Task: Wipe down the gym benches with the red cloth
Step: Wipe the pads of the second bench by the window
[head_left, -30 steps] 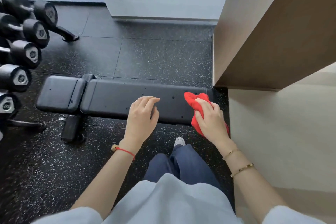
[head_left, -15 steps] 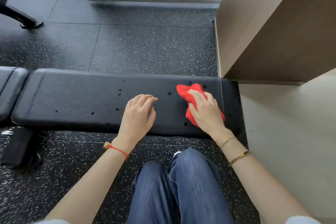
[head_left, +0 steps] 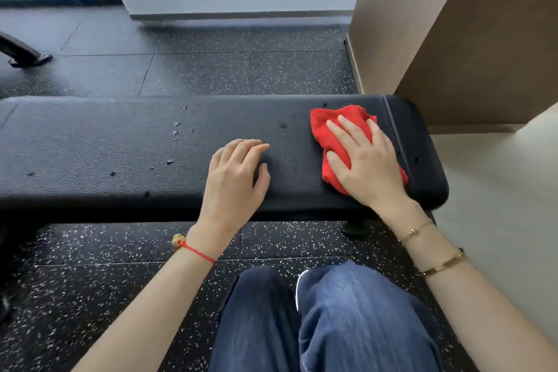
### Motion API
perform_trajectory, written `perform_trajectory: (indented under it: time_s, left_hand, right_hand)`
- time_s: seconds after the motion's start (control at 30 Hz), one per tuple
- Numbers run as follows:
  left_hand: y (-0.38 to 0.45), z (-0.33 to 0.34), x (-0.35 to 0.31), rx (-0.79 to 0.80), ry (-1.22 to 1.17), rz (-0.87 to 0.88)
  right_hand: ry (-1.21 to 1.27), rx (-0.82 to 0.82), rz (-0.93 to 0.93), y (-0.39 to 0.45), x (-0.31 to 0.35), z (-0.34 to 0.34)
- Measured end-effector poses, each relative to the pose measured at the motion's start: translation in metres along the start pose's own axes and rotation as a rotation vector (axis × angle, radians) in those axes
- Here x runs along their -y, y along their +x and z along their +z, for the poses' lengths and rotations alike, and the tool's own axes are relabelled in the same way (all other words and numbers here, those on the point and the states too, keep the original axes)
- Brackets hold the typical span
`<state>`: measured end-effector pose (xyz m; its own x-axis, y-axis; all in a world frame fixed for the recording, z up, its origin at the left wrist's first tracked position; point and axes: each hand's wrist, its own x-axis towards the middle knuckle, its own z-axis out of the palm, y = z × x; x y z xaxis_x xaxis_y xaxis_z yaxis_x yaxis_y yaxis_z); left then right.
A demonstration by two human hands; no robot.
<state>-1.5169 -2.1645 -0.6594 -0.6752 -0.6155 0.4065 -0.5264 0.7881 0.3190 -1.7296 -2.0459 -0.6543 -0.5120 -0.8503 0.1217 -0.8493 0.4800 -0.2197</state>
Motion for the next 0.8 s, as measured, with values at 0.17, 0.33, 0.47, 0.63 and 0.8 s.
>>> perform_trajectory:
  time_s: [0.17, 0.33, 0.47, 0.63, 0.8]
  left_hand:
    - [0.0, 0.01, 0.002, -0.021, 0.027, -0.023]
    - [-0.003, 0.018, 0.005, -0.089, 0.015, -0.018]
    - [-0.004, 0.02, 0.005, -0.101, 0.014, -0.006]
    - [-0.001, 0.019, 0.002, -0.112, 0.036, -0.009]
    - [-0.003, 0.02, 0.005, -0.136, 0.029, -0.002]
  right_hand:
    - [0.018, 0.074, -0.001, 0.04, 0.033, 0.005]
    - [0.041, 0.093, -0.172, 0.016, 0.043, 0.007]
    - [0.011, 0.076, -0.098, 0.015, 0.006, 0.0]
    - [0.028, 0.091, 0.012, 0.066, 0.026, 0.001]
    - [0.059, 0.103, -0.268, 0.041, 0.067, 0.014]
